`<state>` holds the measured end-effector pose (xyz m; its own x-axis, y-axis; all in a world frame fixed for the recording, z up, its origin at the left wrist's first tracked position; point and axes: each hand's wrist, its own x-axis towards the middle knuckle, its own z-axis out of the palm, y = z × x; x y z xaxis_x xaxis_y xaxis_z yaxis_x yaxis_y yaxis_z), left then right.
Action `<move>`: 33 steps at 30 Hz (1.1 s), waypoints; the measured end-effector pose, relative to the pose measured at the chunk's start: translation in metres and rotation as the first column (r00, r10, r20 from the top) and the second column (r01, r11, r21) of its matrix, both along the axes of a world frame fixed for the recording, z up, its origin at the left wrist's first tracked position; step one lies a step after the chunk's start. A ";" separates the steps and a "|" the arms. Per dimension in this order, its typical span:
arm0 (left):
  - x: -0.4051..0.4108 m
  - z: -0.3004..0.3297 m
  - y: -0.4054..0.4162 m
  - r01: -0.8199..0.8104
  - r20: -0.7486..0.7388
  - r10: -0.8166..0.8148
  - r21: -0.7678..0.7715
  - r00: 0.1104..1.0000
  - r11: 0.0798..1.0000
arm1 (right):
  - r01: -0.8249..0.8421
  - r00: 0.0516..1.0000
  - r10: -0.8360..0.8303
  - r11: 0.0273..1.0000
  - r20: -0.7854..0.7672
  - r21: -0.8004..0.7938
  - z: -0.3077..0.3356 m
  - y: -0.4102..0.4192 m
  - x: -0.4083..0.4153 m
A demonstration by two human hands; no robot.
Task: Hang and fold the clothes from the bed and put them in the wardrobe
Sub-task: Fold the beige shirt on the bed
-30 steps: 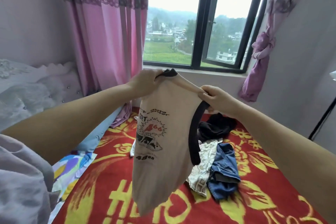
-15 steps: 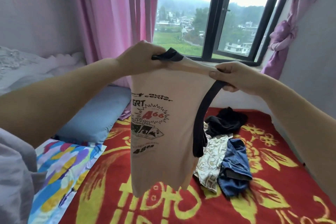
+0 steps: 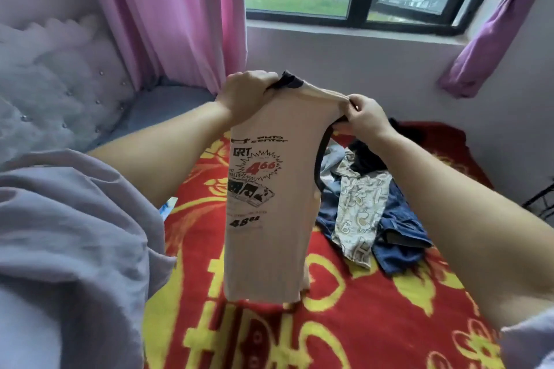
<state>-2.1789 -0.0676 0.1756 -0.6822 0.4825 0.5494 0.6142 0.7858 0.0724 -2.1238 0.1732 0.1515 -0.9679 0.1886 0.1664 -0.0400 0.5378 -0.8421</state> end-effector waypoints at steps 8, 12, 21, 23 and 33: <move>0.012 0.056 -0.004 0.216 -0.282 -0.176 0.115 0.943 0.970 | -0.027 0.983 0.052 0.989 -0.178 0.142 0.077 0.011 0.010; 0.039 0.021 -0.017 0.337 -0.224 -0.305 0.118 0.926 0.934 | -0.074 0.992 0.109 0.911 -0.064 0.405 0.067 0.013 0.034; 0.176 -0.258 -0.030 0.498 0.194 -0.474 -0.100 0.859 0.861 | -0.603 0.727 0.302 0.711 0.616 0.362 -0.194 -0.006 0.143; 0.218 -0.327 -0.036 0.553 0.354 -0.488 -0.108 0.798 0.826 | -0.657 0.630 0.317 0.705 0.709 0.268 -0.265 -0.013 0.187; 0.360 -0.520 -0.061 0.780 0.917 -0.139 -0.229 0.374 0.583 | -0.934 0.215 0.490 0.357 0.845 0.031 -0.476 -0.031 0.339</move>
